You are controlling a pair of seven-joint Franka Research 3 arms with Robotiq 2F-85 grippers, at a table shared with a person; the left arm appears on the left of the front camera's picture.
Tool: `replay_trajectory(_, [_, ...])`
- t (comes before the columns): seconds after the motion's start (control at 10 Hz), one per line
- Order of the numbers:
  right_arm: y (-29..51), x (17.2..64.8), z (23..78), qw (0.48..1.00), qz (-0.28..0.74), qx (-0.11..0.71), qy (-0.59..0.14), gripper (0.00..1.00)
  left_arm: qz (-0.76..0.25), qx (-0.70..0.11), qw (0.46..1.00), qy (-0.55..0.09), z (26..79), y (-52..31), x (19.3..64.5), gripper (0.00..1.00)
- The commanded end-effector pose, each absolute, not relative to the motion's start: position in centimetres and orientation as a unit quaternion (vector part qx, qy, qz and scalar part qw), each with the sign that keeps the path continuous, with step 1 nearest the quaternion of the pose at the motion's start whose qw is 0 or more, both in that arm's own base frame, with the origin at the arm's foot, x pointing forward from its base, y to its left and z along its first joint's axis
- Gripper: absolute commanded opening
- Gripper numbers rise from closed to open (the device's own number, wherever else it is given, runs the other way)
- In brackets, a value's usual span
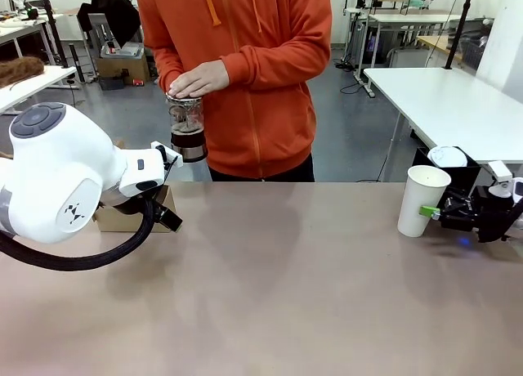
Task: Pour a drink into a cup and package it in a carrier.
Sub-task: Pick up the 600 ml Paper Cup and place it in the middle top area of the table.
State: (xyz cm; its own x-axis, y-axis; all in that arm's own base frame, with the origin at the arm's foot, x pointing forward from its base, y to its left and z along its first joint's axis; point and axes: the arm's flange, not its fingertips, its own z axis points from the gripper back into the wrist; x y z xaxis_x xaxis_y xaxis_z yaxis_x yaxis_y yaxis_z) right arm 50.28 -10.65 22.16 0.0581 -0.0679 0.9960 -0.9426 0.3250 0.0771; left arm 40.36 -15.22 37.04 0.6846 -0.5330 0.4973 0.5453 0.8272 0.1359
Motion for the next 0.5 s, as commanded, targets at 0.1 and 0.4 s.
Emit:
replay_trajectory(0.1, [-9.53, 51.56, 22.46, 0.588, 0.365, 0.441, -0.571, 1.00, -0.294, -0.012, 0.918, -0.267, 37.05, -15.18, 40.35, 1.00])
replay_trajectory(0.4, [-8.83, 52.12, 22.44, 0.589, 0.366, 0.442, -0.568, 1.00, -0.294, -0.012, 0.918, -0.267, 37.05, -15.18, 40.35, 1.00])
